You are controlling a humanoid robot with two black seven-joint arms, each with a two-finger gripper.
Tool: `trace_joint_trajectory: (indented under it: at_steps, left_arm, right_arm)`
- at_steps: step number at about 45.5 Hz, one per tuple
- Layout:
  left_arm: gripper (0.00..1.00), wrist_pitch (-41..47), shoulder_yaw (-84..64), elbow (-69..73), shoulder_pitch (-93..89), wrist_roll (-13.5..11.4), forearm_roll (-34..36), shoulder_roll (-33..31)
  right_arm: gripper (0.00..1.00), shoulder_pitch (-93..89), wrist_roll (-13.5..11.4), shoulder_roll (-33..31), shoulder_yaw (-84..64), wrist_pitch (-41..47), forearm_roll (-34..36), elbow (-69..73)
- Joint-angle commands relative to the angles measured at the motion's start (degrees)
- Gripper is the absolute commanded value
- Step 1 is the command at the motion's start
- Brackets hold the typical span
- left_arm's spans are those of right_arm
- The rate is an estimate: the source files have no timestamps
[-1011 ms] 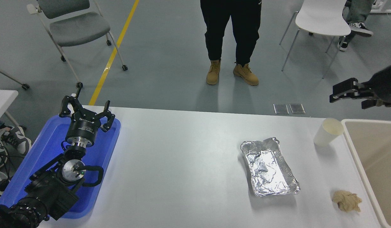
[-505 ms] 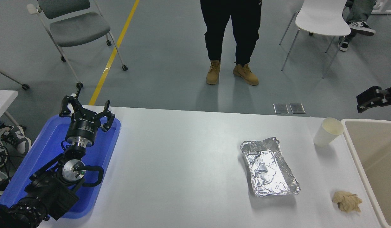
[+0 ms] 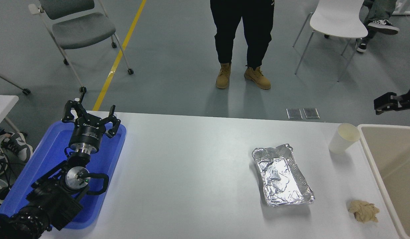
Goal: Pick up paper cup place in dustbin
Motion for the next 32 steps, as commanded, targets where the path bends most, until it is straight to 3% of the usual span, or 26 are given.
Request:
trace_joint_trajectory:
  at_steps: [1,15,32]
  left_arm:
    - [1.0,0.0,0.01,0.0,0.0,0.0,0.0,-0.03]
    - [1.0,0.0,0.01,0.09,0.0,-0.09,0.0,-0.03]
    - [1.0,0.0,0.01,0.09,-0.09,-0.09,0.0,-0.03]
  right_arm:
    - [1.0,-15.18,0.44,5.16,5.95,-14.19,-0.02,-11.3]
    - [1.0,-27.75,1.23,9.65,13.6,-27.56,0.24,-17.98]
    - [1.0,-34.7,1.32,13.96,19.32,-32.66,1.03,-20.71]
